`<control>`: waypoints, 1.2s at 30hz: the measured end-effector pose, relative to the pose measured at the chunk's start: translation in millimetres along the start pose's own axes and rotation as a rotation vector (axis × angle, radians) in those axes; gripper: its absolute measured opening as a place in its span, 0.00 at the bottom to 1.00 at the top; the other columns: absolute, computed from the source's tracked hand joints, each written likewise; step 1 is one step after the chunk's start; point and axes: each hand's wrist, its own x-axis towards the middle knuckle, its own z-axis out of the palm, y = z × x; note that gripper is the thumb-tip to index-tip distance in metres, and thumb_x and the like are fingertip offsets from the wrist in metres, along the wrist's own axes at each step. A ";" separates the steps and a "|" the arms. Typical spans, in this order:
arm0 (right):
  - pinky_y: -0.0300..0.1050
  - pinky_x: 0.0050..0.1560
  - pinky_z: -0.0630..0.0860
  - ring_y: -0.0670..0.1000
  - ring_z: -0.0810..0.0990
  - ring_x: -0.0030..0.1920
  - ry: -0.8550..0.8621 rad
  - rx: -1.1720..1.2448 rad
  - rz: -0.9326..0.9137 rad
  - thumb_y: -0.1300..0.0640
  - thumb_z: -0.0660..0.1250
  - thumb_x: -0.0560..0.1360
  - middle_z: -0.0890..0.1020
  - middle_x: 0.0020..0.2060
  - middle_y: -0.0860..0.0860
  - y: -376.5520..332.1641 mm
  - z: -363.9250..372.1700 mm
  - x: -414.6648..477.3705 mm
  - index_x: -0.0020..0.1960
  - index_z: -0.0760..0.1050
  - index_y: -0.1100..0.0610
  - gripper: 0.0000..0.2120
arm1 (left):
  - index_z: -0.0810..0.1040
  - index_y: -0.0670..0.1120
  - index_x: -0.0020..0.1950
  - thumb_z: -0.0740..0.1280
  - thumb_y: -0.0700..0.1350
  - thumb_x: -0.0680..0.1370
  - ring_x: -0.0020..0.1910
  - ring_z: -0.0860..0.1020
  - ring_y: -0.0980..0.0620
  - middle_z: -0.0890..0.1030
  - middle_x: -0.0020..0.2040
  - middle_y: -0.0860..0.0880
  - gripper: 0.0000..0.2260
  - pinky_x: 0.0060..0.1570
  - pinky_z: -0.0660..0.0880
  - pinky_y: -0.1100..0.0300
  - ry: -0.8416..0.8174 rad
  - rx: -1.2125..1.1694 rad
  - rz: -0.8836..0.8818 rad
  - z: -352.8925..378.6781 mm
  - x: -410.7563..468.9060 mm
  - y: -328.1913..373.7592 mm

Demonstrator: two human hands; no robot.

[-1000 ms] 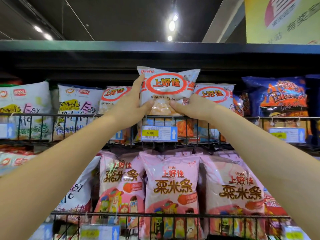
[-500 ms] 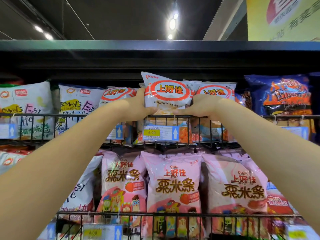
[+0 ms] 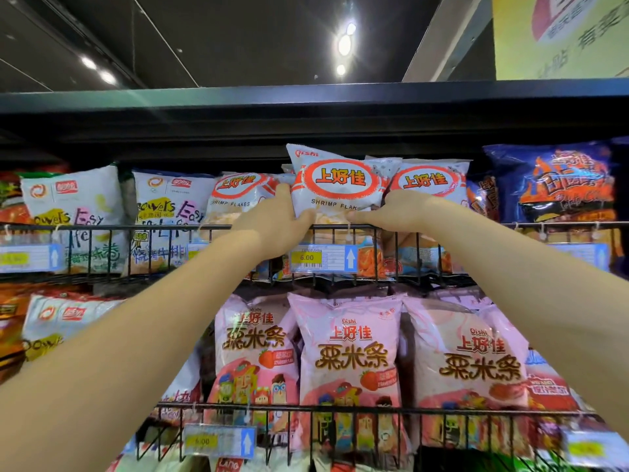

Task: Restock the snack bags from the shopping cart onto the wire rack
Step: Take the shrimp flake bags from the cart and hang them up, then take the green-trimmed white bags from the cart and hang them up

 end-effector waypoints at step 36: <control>0.56 0.69 0.72 0.58 0.72 0.71 0.080 -0.539 0.723 0.39 0.72 0.75 0.68 0.74 0.55 210.4 59.2 -492.4 0.77 0.66 0.50 0.35 | 0.68 0.51 0.76 0.69 0.59 0.78 0.76 0.63 0.41 0.65 0.75 0.44 0.29 0.73 0.61 0.46 -0.507 -0.215 0.862 243.4 -329.1 265.1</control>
